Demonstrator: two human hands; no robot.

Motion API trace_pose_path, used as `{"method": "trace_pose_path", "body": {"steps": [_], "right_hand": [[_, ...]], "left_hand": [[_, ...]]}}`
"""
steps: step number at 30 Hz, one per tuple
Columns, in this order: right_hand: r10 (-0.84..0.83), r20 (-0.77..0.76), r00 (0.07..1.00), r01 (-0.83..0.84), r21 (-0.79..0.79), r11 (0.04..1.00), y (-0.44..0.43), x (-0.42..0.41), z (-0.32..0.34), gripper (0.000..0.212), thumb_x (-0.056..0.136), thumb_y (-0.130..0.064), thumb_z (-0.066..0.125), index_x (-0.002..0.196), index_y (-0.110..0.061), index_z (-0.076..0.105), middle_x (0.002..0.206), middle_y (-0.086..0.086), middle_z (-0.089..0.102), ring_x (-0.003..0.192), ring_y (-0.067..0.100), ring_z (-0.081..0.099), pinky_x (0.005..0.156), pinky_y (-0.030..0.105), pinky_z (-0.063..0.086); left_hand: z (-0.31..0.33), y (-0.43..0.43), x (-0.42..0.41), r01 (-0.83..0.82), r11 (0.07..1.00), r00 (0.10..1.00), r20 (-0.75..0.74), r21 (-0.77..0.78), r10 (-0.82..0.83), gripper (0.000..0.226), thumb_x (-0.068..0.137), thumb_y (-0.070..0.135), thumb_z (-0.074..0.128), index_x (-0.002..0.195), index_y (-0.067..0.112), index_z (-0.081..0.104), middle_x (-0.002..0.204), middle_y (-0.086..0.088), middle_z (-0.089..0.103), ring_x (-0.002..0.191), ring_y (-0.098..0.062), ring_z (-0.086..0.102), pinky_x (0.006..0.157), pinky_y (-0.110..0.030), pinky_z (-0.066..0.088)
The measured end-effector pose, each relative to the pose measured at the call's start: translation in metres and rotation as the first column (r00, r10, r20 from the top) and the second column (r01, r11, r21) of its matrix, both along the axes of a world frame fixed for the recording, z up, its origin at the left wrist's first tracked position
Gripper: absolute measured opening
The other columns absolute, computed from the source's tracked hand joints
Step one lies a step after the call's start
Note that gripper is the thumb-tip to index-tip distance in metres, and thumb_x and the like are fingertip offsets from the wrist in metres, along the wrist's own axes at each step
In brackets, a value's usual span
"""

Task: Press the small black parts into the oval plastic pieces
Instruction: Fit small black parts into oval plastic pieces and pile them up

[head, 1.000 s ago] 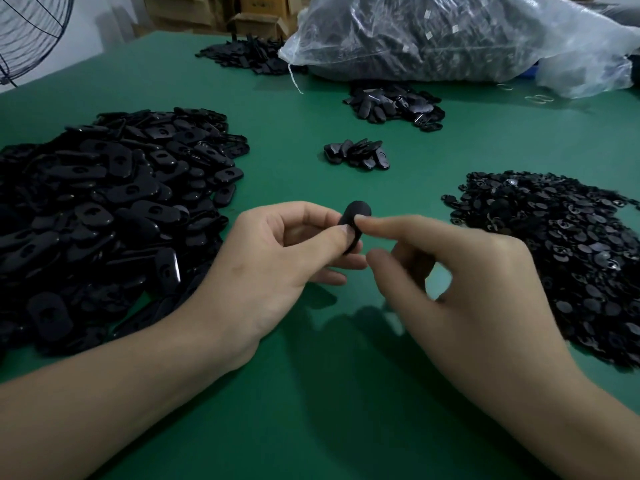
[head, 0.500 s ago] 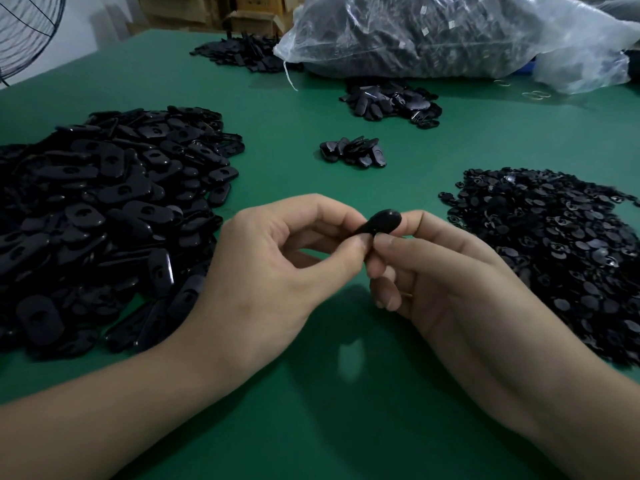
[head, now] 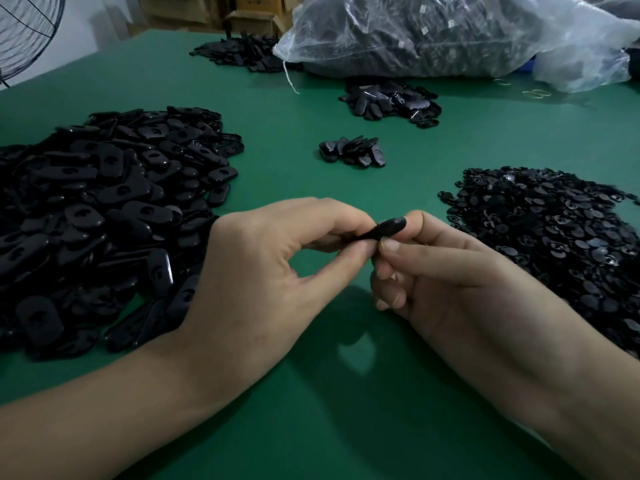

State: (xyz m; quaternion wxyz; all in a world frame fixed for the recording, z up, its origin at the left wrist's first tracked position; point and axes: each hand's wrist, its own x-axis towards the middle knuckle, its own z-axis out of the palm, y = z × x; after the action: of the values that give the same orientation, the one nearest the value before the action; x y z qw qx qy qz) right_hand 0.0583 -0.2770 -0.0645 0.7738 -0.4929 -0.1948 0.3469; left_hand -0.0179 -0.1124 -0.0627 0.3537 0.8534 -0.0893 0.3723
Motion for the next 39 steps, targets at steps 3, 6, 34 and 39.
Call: {"method": "trace_pose_path", "body": {"steps": [3,6,34,39], "right_hand": [[0.011,-0.003,1.0,-0.011,0.002,1.0,0.0,0.001,-0.001,0.011,0.07,-0.016,0.075,0.077,-0.018,0.068,0.069,0.005,0.064,0.055,0.015,0.055,0.06,0.024,0.051],[0.033,-0.01,0.999,-0.032,0.016,0.999,-0.002,0.002,-0.002,0.012,0.07,-0.015,0.075,0.079,-0.018,0.067,0.07,0.005,0.064,0.056,0.016,0.056,0.061,0.024,0.052],[-0.144,0.652,0.744,0.377,-0.232,0.897,0.001,0.002,-0.003,0.018,0.102,-0.015,0.058,0.086,-0.009,0.056,0.073,0.005,0.071,0.06,0.023,0.067,0.066,0.036,0.055],[-0.173,0.55,0.817,0.354,-0.242,0.903,0.0,0.007,-0.007,0.02,0.105,-0.018,0.054,0.09,-0.006,0.06,0.068,0.005,0.068,0.052,0.021,0.059,0.059,0.029,0.048]], "left_hand": [[0.0,0.002,0.001,-0.015,0.997,1.0,0.026,0.072,0.013,0.004,0.091,0.01,0.075,0.093,0.011,0.079,0.086,0.005,0.075,0.084,-0.008,0.072,0.078,-0.022,0.055],[0.001,0.004,0.001,-0.014,0.992,0.999,0.049,0.127,0.008,0.005,0.094,0.01,0.073,0.093,0.009,0.078,0.088,0.004,0.074,0.085,-0.006,0.07,0.082,-0.017,0.052],[-0.012,0.012,0.018,0.094,0.882,0.914,-0.311,-0.461,-0.26,0.008,0.09,0.012,0.076,0.096,0.018,0.077,0.084,0.0,0.079,0.082,-0.015,0.078,0.084,-0.032,0.062],[-0.004,0.012,0.017,0.202,0.956,0.905,-0.332,-0.21,-0.264,0.05,0.088,0.016,0.08,0.133,0.031,0.065,0.093,0.007,0.076,0.088,-0.013,0.075,0.086,-0.027,0.059]]}}
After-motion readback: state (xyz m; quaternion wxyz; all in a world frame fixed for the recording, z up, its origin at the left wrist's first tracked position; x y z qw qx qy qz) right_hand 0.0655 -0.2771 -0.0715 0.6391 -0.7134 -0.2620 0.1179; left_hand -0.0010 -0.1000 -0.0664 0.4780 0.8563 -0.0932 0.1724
